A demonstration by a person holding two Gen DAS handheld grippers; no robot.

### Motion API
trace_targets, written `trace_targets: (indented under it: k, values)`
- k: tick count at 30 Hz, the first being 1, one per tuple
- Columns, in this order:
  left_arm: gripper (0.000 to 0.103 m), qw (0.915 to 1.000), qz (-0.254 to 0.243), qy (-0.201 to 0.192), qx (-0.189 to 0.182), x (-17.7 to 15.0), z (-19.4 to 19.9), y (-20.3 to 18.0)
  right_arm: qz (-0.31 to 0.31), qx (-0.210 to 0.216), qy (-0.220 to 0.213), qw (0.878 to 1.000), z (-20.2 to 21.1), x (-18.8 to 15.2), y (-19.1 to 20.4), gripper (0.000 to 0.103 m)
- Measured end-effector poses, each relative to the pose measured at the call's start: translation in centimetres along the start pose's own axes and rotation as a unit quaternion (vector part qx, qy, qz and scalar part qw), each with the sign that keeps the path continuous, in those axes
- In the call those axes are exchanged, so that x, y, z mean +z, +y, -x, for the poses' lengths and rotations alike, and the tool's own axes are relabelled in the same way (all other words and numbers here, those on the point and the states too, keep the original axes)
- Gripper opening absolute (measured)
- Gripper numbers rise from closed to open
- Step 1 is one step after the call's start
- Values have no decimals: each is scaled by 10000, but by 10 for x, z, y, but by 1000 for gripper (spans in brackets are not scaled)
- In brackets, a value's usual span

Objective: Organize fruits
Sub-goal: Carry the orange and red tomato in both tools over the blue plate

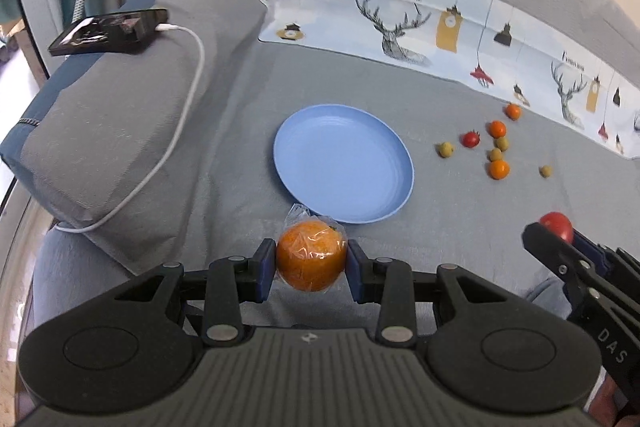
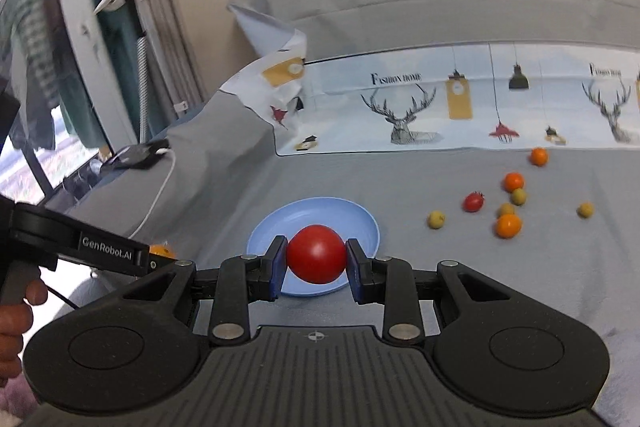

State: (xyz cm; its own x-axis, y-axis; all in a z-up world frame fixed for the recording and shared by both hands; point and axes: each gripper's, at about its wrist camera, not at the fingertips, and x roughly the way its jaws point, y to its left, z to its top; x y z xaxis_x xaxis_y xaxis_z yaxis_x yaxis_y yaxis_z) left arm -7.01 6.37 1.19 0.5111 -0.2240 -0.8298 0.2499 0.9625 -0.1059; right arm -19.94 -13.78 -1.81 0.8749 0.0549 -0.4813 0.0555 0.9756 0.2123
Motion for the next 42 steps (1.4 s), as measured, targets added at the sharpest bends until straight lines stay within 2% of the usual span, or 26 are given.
trace_targets:
  k: [7,15,29,42]
  values:
    - [41,9996,100,-224,-166,-3,9,12,369,-172,-67,9991,8,2,21,33]
    - [41,9992,258,-217,-207,-2,3,26,616,-208,50,9979,0,3,34,33]
    - [41,9994,264,-123,-207,5,-11,28,627,-274,302,9972,-17,1,35,33]
    - [41,9995,223,-184,-140,43,-38,18,570,-273,466,9969,-58,2,26,33]
